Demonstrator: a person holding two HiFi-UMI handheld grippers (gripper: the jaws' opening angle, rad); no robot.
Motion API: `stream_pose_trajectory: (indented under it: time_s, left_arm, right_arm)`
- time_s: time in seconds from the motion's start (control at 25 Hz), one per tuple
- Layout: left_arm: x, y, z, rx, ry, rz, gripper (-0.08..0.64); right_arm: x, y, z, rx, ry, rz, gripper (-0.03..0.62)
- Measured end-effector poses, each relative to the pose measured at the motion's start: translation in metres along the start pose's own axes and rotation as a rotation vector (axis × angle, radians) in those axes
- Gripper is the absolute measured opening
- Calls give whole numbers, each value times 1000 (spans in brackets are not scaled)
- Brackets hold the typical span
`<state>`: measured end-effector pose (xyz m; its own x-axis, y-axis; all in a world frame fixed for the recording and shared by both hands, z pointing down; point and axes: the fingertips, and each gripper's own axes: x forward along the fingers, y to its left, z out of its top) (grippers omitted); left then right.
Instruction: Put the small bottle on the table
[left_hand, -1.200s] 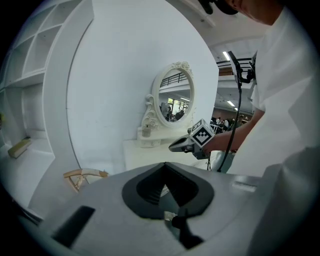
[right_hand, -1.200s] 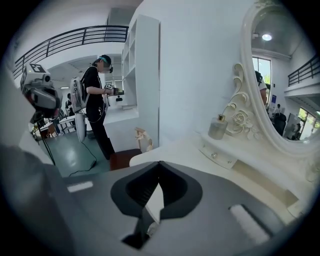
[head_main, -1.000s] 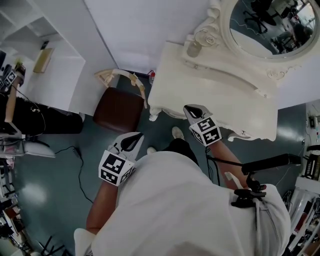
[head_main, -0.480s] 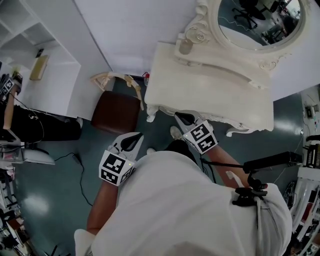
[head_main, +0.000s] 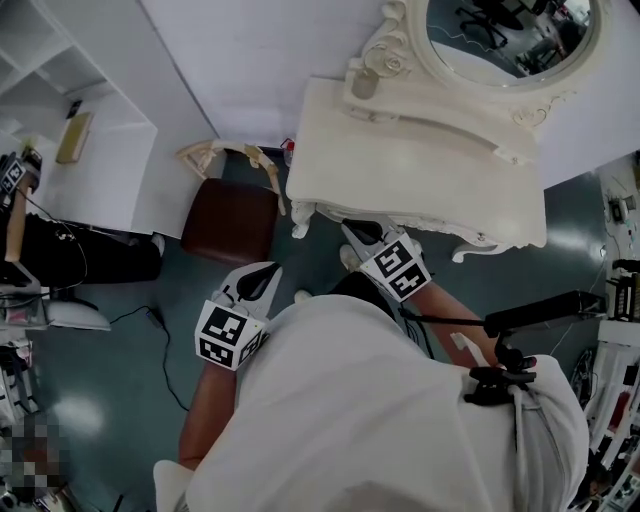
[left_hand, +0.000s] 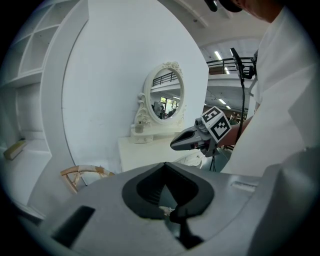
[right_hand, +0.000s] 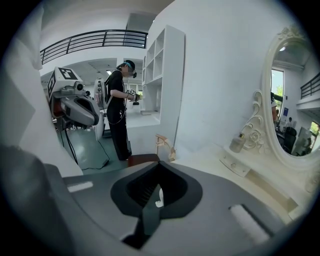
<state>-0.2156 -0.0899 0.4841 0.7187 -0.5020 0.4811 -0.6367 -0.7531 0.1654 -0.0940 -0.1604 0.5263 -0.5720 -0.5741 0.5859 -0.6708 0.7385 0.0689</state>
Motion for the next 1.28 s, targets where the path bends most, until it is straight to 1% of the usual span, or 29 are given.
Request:
stream_pose_trajectory:
  time_s: [0.2,0.48,0.6,0.88,1.04,1.28]
  left_arm:
    - [1,0,-2,-5,1,2,3]
    - [1,3,-2,-6,9,-6,3]
    - [4,2,-2,-5,9,-11,3]
    - [14,0,-6,-5,17,-39,3]
    - [23,2,-8,-2,26,-52,3]
    - [42,5,1,-3,45,-61,3]
  right_arm:
    - [0,4,5,-12,-15,14,0]
    - [0,5,9,-19,-17,8,0]
    - [0,5,8,-39,-14,6,0]
    - [-3,4,1,-27,-8,-4,0]
    - [-1,-1,-4,-22,0,-8,0]
    - [0,-19,-5,-11,-3,-6,0]
